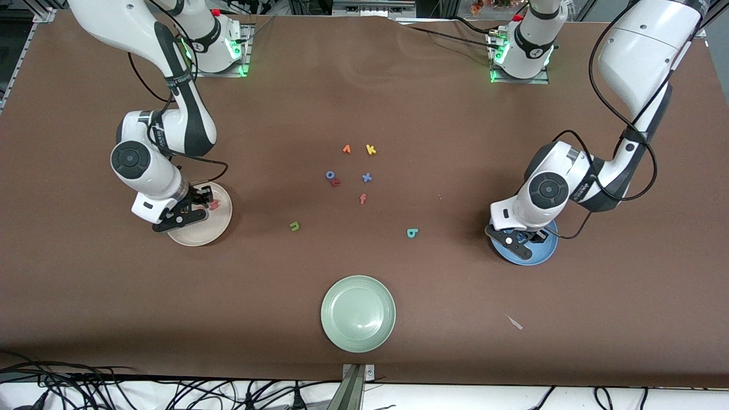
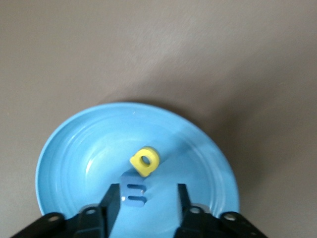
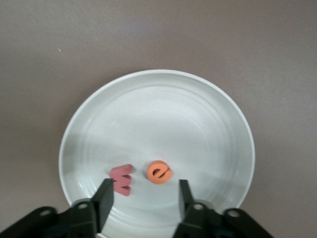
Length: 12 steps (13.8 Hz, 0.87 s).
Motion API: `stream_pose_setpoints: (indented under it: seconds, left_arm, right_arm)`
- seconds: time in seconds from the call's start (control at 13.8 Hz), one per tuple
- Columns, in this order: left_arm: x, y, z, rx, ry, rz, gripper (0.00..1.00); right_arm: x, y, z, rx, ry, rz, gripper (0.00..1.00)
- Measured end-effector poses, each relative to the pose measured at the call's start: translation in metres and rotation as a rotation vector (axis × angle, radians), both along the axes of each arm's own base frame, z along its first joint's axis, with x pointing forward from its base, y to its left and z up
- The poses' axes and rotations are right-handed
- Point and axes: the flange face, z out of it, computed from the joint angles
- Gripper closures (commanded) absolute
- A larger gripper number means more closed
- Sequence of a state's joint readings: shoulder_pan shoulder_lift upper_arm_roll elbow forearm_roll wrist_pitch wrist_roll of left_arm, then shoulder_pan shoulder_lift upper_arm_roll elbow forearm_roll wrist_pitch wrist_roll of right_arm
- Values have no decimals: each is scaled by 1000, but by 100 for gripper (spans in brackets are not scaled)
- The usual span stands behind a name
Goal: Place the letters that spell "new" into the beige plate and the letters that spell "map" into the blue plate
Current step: 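Release the e on the white plate while the left gripper releases yellow on blue, then grasp the green letter with the right gripper while the left gripper reaches the teal p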
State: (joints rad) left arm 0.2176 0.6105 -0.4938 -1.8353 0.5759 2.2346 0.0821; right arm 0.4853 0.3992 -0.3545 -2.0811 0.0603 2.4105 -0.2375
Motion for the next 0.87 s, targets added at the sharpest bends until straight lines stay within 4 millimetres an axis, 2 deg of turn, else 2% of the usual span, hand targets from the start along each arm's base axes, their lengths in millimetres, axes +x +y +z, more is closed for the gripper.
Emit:
stream_pose_setpoints:
  seconds: [0.15,0.36,0.58,0.73,0.87]
  left_arm:
    - [0,-25,14,-39,-15,9,0]
    - [2,-60,45,-130,10,98,0]
    - [2,-114,74,-154,-22,130,0]
    - [-1,-151,70,-176,-21,119,0]
    - [0,-179,52,-199,-2,157,0]
  right_arm:
    - [2,19,4,47,-12,-17,35]
    - [4,85,16,115,-39,-38,33]
    - [4,148,20,159,-68,-66,29]
    - [5,180,18,183,-81,-90,25]
    - [3,208,9,198,-92,-73,23]
